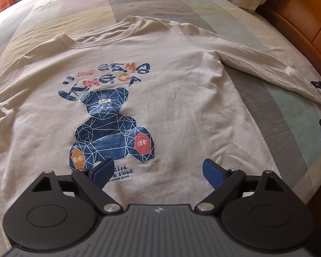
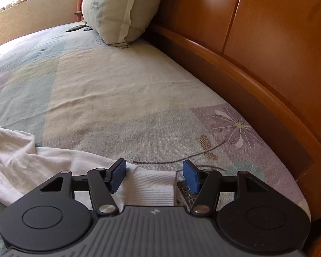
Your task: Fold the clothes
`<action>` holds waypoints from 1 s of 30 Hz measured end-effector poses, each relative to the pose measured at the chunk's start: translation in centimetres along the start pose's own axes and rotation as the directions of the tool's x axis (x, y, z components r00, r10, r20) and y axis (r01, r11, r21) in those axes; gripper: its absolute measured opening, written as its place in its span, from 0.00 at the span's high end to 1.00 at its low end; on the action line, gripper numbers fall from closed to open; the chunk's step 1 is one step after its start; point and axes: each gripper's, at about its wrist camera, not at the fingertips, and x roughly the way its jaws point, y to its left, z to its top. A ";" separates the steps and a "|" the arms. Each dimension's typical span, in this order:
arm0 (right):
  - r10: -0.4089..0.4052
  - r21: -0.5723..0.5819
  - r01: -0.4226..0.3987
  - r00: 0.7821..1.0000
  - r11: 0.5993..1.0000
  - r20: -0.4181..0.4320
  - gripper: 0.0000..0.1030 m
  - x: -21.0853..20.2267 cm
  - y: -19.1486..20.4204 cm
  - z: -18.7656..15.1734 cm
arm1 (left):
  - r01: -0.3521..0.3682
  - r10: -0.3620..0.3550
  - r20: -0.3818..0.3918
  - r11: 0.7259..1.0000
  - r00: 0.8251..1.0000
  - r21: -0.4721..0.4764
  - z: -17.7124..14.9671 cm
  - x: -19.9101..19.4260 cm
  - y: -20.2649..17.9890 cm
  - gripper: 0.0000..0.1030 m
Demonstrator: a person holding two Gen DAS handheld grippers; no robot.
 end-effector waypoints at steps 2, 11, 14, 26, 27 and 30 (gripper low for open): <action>0.023 0.019 -0.023 1.000 1.000 0.013 0.42 0.0 0.1 -0.4 | 0.004 -0.004 -0.003 1.000 1.000 0.009 0.1 0.1 -0.2 0.13; -0.123 0.045 0.121 0.991 0.992 0.044 0.65 -0.6 1.3 0.5 | 0.008 -0.008 0.017 1.000 1.000 0.006 0.3 -0.2 0.1 0.13; -0.135 0.040 0.133 0.989 0.990 0.065 0.53 -1.6 3.2 1.5 | 0.004 -0.004 0.015 1.000 1.000 -0.014 0.0 0.0 0.6 0.13; 0.362 -0.035 -0.361 0.932 0.932 0.019 0.28 -0.2 21.3 3.5 | -0.023 0.023 0.026 0.999 0.999 -0.023 -0.8 0.2 1.5 0.13; 0.350 -0.043 -0.349 0.937 0.936 -0.001 0.28 0.6 22.7 3.5 | -0.029 0.030 0.025 0.999 0.999 -0.029 -1.0 0.1 1.8 0.13; 0.260 -0.090 -0.258 0.966 0.962 0.009 0.22 2.2 24.3 3.4 | -0.045 0.047 0.025 0.997 0.999 -0.065 -2.0 -0.5 3.2 0.13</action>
